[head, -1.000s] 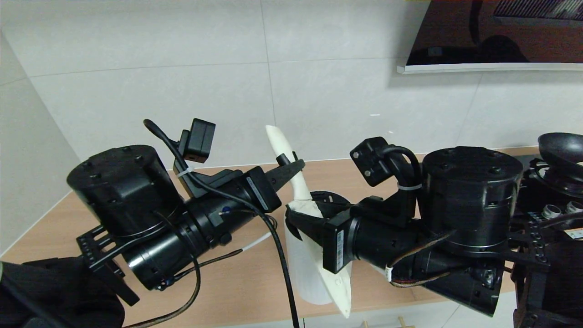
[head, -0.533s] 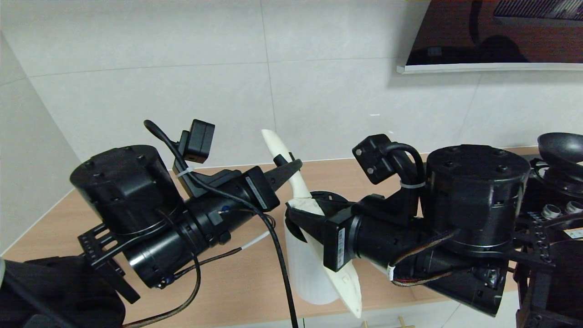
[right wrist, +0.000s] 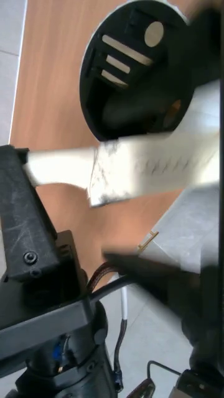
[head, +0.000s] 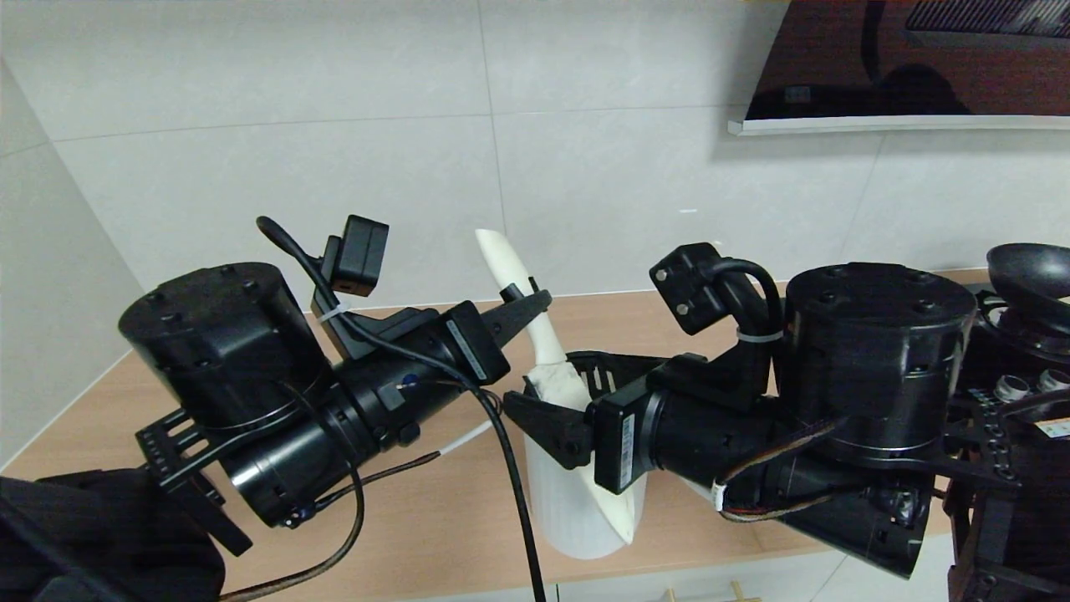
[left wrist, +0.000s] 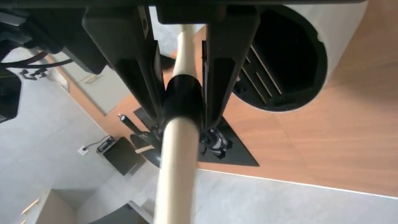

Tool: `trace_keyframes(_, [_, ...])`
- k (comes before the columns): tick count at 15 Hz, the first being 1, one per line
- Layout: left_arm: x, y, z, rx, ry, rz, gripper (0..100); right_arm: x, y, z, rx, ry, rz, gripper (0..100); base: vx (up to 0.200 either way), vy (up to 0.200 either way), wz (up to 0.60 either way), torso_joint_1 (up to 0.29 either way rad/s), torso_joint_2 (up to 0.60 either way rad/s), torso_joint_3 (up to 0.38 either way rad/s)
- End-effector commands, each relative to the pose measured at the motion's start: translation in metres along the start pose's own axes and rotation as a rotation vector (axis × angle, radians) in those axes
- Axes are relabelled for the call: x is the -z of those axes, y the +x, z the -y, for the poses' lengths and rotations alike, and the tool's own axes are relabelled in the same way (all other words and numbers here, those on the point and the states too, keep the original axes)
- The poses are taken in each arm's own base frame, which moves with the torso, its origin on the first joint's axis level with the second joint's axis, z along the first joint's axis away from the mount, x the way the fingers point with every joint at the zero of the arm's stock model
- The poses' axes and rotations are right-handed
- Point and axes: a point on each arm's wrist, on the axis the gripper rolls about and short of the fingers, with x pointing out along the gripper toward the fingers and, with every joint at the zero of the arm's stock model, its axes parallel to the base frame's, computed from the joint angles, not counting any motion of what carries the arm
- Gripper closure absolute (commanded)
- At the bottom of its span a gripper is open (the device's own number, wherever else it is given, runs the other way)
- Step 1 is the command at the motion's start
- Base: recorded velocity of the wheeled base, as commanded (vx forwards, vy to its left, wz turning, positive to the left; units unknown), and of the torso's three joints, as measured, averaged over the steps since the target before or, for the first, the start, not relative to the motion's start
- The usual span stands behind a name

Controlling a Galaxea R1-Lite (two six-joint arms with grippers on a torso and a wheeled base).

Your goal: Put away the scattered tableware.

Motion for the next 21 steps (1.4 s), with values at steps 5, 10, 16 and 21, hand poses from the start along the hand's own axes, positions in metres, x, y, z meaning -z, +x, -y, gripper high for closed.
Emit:
trace_keyframes(5, [-0.032, -0.002, 0.019, -0.071, 0.003, 0.099, 100, -0.028, -0.018, 0.023, 0.062, 0.004, 0.091, 0, 0.000, 0.000, 0.00, 0.000, 0.00, 0.000])
trace_keyframes(10, [-0.096, -0.019, 0.055, -0.303, 0.005, 0.237, 100, -0.066, -0.047, 0.061, 0.106, 0.004, 0.206, 0, 0.000, 0.000, 0.00, 0.000, 0.00, 0.000])
trace_keyframes(16, [-0.080, 0.001, 0.071, -0.468, 0.180, 0.210, 100, -0.064, -0.045, 0.067, 0.132, 0.008, 0.168, 0, 0.000, 0.000, 0.00, 0.000, 0.00, 0.000])
trace_keyframes(21, [-0.042, 0.019, 0.095, -0.564, 0.266, 0.197, 100, -0.062, -0.043, 0.068, 0.134, 0.008, 0.160, 0, 0.000, 0.000, 0.00, 0.000, 0.00, 0.000])
